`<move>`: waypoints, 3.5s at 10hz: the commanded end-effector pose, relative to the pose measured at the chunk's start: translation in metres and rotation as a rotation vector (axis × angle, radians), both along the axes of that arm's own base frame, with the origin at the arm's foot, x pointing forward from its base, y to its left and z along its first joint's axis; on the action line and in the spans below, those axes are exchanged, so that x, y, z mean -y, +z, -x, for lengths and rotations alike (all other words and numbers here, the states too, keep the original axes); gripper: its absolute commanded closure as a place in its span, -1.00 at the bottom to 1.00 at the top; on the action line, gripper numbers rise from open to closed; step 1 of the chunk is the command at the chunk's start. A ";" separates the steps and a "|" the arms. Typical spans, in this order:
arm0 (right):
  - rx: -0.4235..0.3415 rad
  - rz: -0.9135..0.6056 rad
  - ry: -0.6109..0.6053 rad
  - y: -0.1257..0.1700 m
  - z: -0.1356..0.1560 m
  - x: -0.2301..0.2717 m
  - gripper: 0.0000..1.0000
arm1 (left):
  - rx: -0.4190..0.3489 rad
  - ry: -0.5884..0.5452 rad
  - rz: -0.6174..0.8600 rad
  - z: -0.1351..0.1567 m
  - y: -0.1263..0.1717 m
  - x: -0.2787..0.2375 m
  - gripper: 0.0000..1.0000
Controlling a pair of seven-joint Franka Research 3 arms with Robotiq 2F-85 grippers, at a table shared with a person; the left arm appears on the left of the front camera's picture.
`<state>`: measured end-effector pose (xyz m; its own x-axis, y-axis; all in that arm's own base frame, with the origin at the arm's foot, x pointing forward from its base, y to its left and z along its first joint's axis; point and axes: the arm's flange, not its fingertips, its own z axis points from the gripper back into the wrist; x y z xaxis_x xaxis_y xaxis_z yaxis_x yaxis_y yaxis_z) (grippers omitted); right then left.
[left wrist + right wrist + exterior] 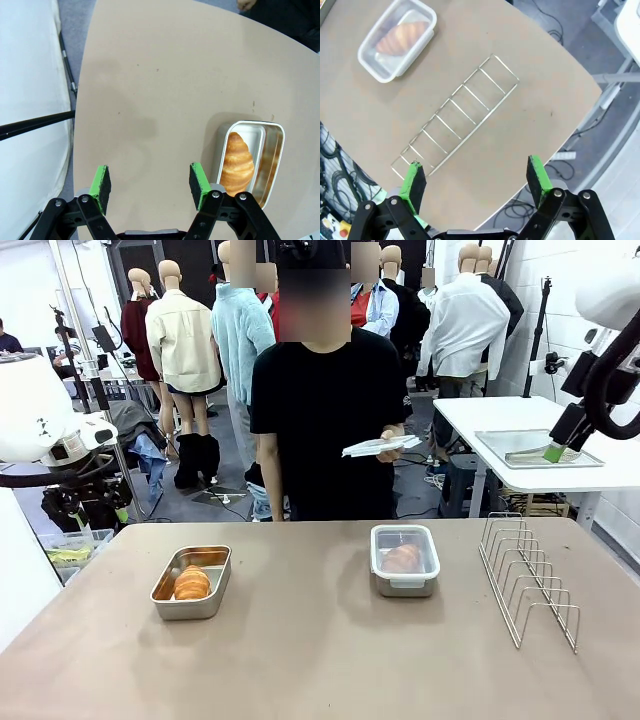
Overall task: Place the bread in airtight containers.
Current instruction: Release when the human grabs the Airtight Container lid.
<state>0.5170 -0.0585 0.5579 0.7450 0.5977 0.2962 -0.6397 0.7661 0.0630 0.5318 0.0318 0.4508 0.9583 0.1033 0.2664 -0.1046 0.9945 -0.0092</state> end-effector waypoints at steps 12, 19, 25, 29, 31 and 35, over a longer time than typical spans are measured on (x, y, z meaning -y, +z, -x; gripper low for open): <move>-0.005 0.004 0.001 0.001 -0.003 0.000 -1.00 | 0.001 0.001 0.000 0.001 0.001 -0.001 -0.63; -0.005 0.004 0.001 0.001 -0.003 0.000 -1.00 | 0.001 0.001 0.000 0.001 0.001 -0.001 -0.63; -0.005 0.004 0.001 0.001 -0.003 0.000 -1.00 | 0.001 0.001 0.000 0.001 0.001 -0.001 -0.63; -0.005 0.004 0.001 0.001 -0.003 0.000 -1.00 | 0.001 0.001 0.000 0.001 0.001 -0.001 -0.63; -0.005 0.004 0.001 0.001 -0.003 0.000 -1.00 | 0.001 0.001 0.000 0.001 0.001 -0.001 -0.63; -0.005 0.004 0.001 0.001 -0.003 0.000 -1.00 | 0.001 0.001 0.000 0.001 0.001 -0.001 -0.63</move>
<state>0.5171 -0.0581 0.5578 0.7444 0.5983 0.2964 -0.6404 0.7654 0.0635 0.5318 0.0318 0.4508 0.9583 0.1033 0.2664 -0.1046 0.9945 -0.0092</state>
